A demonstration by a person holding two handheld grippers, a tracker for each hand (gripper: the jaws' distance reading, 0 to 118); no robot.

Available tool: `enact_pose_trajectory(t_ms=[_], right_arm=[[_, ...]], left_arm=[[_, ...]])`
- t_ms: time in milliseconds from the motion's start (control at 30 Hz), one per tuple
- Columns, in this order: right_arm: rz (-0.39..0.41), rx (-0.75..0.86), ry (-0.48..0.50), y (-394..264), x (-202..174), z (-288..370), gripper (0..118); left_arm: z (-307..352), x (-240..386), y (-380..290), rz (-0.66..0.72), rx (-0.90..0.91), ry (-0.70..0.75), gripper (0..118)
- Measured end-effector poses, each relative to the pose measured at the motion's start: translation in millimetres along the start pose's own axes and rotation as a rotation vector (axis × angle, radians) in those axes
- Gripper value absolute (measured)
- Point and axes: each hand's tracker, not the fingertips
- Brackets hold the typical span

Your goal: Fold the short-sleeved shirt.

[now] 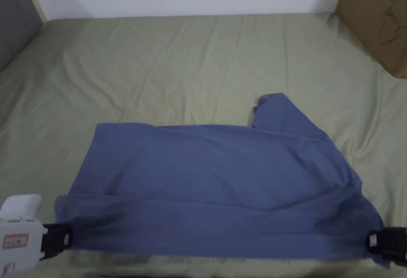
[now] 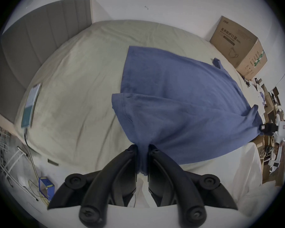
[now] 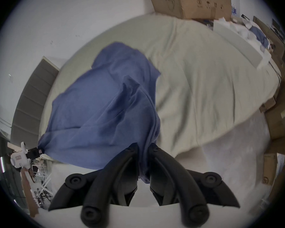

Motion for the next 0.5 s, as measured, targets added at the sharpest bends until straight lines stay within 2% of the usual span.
enact_pose_trajectory(t_ms=[33, 67, 100, 133, 167, 200, 233, 267, 367, 400, 433, 467, 500], right_arm=[[0.001, -0.025, 0.003, -8.6, 3.0, -7.2, 12], [-0.01, -0.05, 0.007, -15.5, 6.5, -15.8, 17], [-0.044, -0.075, 0.011, -19.0, 8.9, -20.7, 31], [-0.08, -0.08, 0.011, -18.5, 10.5, -23.7, 51], [-0.087, -0.068, 0.011, -15.9, 12.2, -22.4, 80], [-0.102, -0.047, 0.028, -13.6, 13.4, -18.9, 87], [-0.113, -0.018, 0.042, -9.8, 13.2, -13.7, 87], [-0.104, 0.014, 0.052, -1.8, 13.0, -7.4, 86], [-0.028, 0.088, 0.022, 26.6, 2.7, 11.3, 86], [0.008, 0.124, 0.012, 38.5, -3.2, 17.7, 82], [0.045, 0.155, 0.009, 49.6, -8.7, 21.6, 68], [0.081, 0.183, -0.008, 63.0, -15.5, 23.4, 37], [0.085, 0.204, -0.04, 77.6, -22.2, 22.1, 12]], left_arm=[[-6.9, -1.4, -8.7, -0.005, -0.017, 0.003, 9], [-13.5, -3.4, -16.9, -0.015, -0.037, -0.002, 14], [-17.9, -4.5, -21.3, -0.013, -0.061, -0.013, 30], [-19.3, -5.5, -24.3, -0.013, -0.068, -0.002, 51], [-18.5, -4.2, -27.3, -0.007, -0.063, -0.002, 74], [-13.7, -5.5, -27.5, 0.016, -0.037, -0.056, 94], [-10.6, -6.7, -25.6, 0.032, -0.032, -0.032, 108], [-7.2, -5.9, -21.2, 0.033, -0.016, -0.001, 110], [8.9, -5.8, 0.7, 0.053, 0.064, 0.001, 110], [14.3, -3.7, 11.2, 0.057, 0.105, 0.011, 106], [18.8, 0.7, 21.0, 0.05, 0.136, 0.006, 93], [18.9, 3.1, 33.3, 0.031, 0.15, -0.012, 59], [15.1, 5.0, 45.9, 0.032, 0.149, -0.013, 29]])
